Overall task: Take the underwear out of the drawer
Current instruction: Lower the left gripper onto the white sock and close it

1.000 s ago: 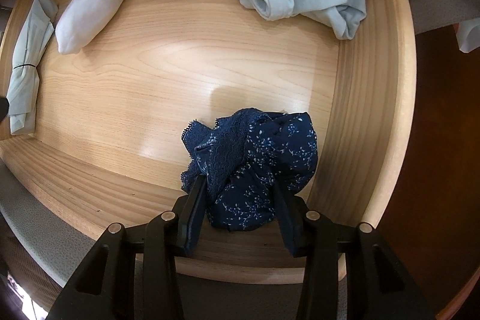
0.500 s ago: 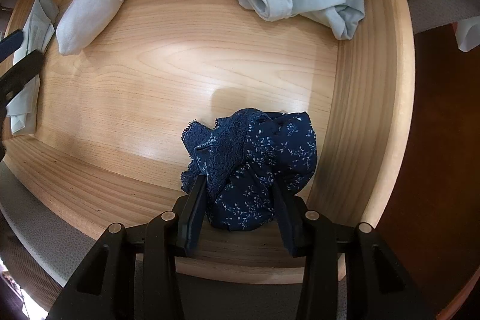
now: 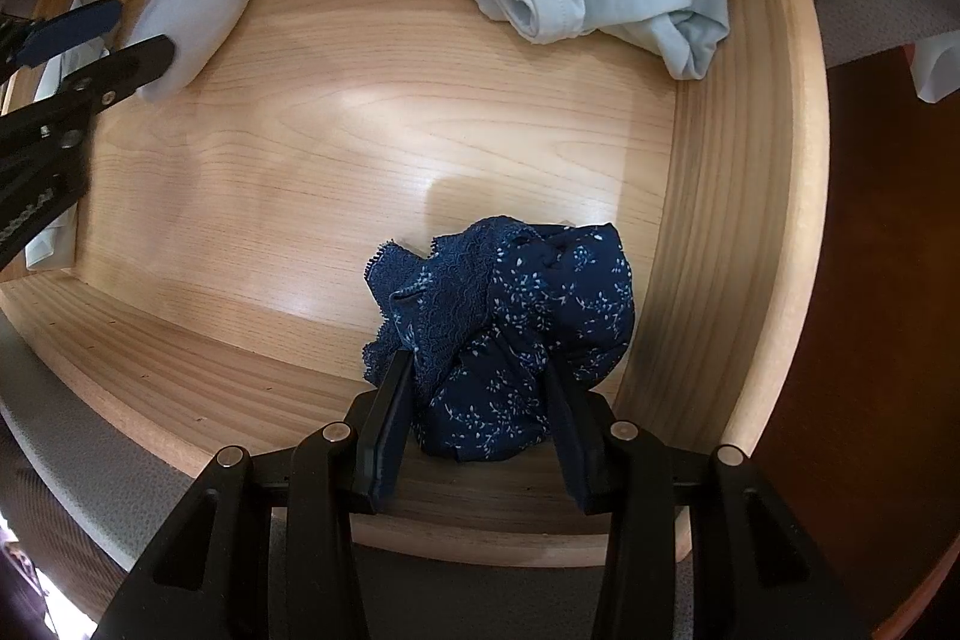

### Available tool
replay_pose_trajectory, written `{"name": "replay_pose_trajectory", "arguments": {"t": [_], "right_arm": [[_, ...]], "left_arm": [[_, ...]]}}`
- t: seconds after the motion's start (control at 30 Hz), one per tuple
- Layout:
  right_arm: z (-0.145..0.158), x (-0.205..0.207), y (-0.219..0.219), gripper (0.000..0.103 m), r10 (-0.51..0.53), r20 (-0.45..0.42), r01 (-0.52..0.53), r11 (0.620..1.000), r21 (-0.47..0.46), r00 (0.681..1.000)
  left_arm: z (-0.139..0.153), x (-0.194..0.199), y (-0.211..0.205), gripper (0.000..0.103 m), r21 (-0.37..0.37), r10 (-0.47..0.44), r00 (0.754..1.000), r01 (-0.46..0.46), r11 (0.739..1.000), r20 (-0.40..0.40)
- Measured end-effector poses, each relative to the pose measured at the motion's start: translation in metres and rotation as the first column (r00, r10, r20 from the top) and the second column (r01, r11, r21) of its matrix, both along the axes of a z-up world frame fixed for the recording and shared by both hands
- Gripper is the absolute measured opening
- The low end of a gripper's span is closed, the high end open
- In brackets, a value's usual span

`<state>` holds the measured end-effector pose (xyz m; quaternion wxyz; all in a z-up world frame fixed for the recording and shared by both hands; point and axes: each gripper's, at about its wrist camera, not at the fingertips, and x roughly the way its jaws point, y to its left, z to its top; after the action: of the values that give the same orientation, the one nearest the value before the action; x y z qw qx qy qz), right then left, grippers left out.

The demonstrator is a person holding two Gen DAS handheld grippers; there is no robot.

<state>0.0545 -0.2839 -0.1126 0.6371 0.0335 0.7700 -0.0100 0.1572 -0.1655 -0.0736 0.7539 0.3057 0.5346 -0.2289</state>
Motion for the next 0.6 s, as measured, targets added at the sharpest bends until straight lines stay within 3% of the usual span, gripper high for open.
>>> {"name": "replay_pose_trajectory", "arguments": {"t": [0.6], "right_arm": [[-0.002,0.001,0.002,0.04,0.002,0.0,-0.002,1.0,-0.001,1.0]], "left_arm": [[-0.016,0.032,-0.007,0.048,0.013,0.033,0.999,-0.033,0.999,-0.004]]}}
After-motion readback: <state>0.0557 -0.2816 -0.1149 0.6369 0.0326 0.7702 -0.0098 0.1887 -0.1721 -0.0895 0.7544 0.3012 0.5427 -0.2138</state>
